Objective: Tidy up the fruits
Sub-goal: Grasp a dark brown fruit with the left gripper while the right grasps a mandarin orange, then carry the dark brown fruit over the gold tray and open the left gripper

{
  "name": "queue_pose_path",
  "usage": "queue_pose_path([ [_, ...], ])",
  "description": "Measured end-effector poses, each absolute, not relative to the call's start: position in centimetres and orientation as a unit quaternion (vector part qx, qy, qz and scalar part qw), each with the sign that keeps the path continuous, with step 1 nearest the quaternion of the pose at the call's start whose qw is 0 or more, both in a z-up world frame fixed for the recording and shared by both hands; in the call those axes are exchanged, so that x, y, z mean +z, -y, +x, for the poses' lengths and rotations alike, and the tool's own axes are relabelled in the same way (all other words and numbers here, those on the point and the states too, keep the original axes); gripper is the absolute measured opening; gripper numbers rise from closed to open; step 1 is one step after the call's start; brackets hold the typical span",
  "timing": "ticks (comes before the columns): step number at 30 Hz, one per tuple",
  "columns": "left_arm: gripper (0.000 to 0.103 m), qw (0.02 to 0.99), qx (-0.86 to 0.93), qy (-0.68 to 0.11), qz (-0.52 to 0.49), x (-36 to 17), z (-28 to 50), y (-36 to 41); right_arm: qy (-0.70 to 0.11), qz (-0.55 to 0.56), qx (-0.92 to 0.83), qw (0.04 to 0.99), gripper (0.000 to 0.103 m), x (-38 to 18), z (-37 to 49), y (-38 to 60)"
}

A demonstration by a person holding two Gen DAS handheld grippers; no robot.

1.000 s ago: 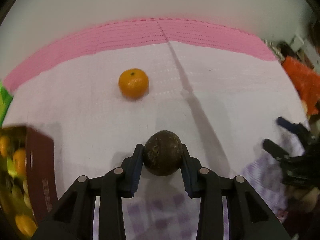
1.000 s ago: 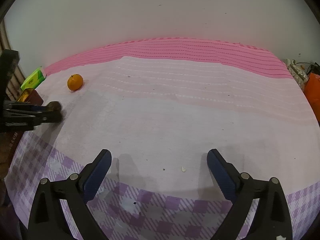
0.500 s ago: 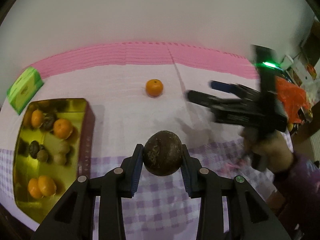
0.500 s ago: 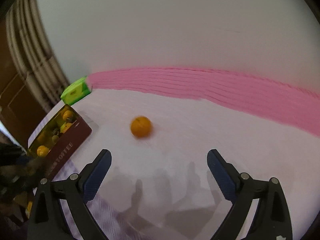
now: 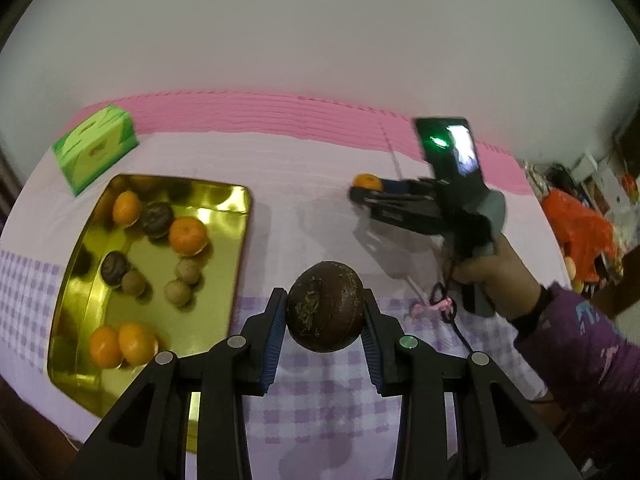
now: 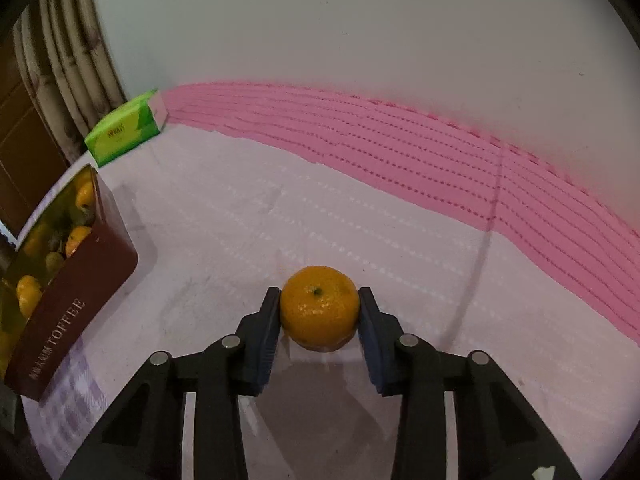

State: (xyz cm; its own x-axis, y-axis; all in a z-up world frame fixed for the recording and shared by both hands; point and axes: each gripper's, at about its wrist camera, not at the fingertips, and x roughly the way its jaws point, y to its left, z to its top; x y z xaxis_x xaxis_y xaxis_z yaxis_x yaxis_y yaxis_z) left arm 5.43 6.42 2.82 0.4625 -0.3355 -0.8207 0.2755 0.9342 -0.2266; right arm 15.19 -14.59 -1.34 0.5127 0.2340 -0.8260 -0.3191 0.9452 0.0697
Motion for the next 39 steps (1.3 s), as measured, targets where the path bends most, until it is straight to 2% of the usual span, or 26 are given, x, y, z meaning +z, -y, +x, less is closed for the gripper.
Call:
queue_pose_path([
  [4, 0.037, 0.864, -0.150, -0.477, -0.049, 3.6, 4.5, -9.8, -0.436, -0.019, 0.171, 0.883, 0.034, 0.8, 10.5, 14.2],
  [10, 0.037, 0.868, -0.100, -0.482, -0.067, 3.7, 3.0, -14.9, -0.429, -0.010, 0.143, 0.892, 0.034, 1.2, 4.0, 14.4],
  [16, 0.037, 0.867, -0.080, -0.487, -0.067, 2.9, 1.3, -17.5, -0.435, -0.004, 0.109, 0.894, 0.034, 0.5, 1.8, 15.6],
  [39, 0.037, 0.860, -0.088, -0.501, -0.026, -1.3, 5.4, -14.4, -0.443, -0.016, 0.084, 0.892, 0.036, -1.5, 1.7, 15.8],
])
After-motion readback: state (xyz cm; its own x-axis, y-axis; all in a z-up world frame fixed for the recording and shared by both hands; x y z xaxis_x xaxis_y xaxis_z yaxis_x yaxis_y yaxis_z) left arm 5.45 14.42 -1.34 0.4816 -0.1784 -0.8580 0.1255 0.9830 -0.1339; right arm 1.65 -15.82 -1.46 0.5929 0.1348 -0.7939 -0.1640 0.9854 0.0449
